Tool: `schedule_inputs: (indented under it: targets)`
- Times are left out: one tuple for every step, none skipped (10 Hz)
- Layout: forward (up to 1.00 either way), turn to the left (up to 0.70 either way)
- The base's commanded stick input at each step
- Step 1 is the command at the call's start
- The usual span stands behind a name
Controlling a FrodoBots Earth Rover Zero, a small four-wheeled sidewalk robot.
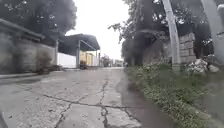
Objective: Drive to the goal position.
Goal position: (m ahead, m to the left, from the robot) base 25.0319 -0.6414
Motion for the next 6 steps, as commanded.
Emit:
schedule_inputs:
  targets:
    - [0.70,-0.33]
    - [0.70,-0.35]
    - [0.70,-0.35]
    - [0.70,-0.35]
    - [0.70,-0.35]
    - [0.70,-0.35]
